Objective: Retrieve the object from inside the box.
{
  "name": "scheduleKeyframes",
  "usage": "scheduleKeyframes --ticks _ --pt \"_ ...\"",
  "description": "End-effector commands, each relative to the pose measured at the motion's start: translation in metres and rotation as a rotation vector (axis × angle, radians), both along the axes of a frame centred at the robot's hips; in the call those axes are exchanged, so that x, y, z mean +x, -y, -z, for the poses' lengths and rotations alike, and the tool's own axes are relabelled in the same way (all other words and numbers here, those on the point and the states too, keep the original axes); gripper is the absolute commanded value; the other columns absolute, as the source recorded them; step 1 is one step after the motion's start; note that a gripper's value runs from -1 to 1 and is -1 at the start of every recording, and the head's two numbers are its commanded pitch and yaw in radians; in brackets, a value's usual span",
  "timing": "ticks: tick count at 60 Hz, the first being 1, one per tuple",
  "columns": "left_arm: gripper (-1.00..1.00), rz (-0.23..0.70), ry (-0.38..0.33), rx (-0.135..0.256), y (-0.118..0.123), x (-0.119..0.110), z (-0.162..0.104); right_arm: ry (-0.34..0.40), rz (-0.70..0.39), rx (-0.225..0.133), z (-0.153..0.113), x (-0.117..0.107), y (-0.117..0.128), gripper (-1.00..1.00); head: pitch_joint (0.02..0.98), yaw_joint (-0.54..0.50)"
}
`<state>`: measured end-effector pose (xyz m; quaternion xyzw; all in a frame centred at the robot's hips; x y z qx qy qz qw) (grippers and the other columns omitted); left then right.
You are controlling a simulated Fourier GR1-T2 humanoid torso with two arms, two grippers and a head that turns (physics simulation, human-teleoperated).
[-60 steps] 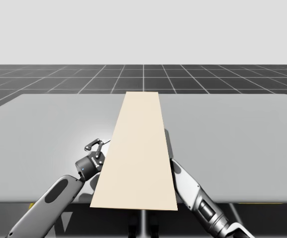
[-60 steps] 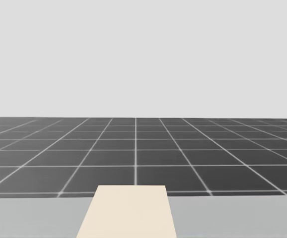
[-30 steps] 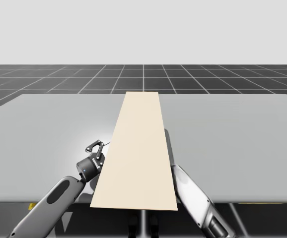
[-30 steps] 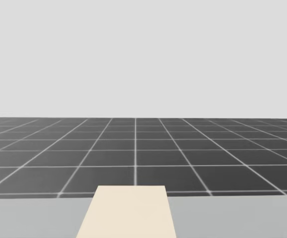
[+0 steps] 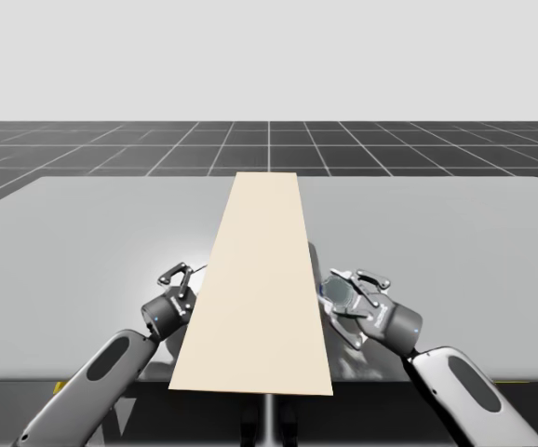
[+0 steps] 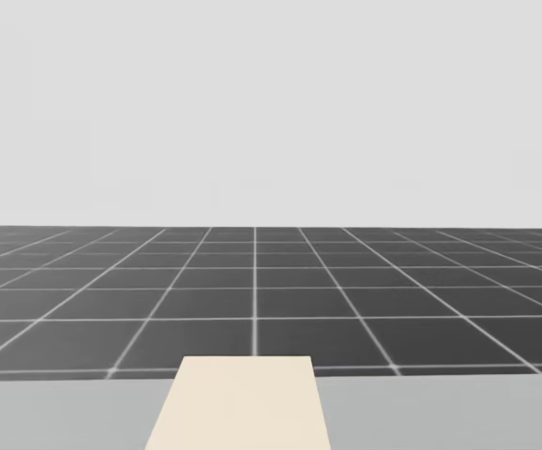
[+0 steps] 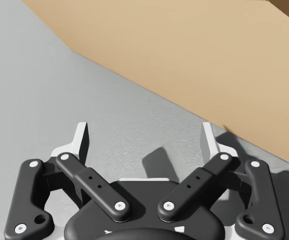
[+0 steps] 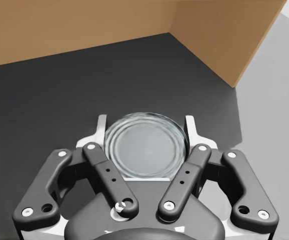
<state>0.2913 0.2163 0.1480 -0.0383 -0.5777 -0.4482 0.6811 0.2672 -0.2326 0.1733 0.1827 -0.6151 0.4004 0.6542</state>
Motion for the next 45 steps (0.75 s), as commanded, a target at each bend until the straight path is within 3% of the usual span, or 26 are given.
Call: scheduleKeyframes --ticks 1,4,9,19,32,36,45 --pt "-1.0 -0.009 0.002 -0.008 -0.003 0.002 -0.001 0.106 0.232 0.049 -0.025 0.009 0.06 1.0 0.138 -0.04" --pt "-1.0 -0.01 0.003 -0.009 -0.003 0.002 -0.001 0.121 0.262 0.064 -0.032 0.01 0.069 1.0 0.136 -0.04" --pt "-1.0 -0.011 0.004 -0.012 -0.004 0.002 -0.001 0.153 0.299 0.057 -0.041 0.017 0.08 1.0 0.134 -0.04" --pt "-1.0 -0.015 0.005 -0.018 -0.006 0.002 -0.002 0.223 0.4 0.07 -0.075 0.045 0.103 1.0 0.137 -0.04" --pt "-1.0 -0.017 0.007 -0.024 -0.008 0.003 -0.003 0.338 0.501 0.099 -0.129 0.088 0.108 1.0 0.132 -0.04" --pt "-1.0 -0.021 0.009 -0.027 -0.009 0.003 -0.003 0.371 0.534 0.115 -0.147 0.098 0.104 1.0 0.131 -0.04" --pt "-1.0 -0.03 0.014 -0.035 -0.012 0.004 -0.005 0.471 0.562 0.188 -0.203 0.103 0.093 1.0 0.133 -0.04"
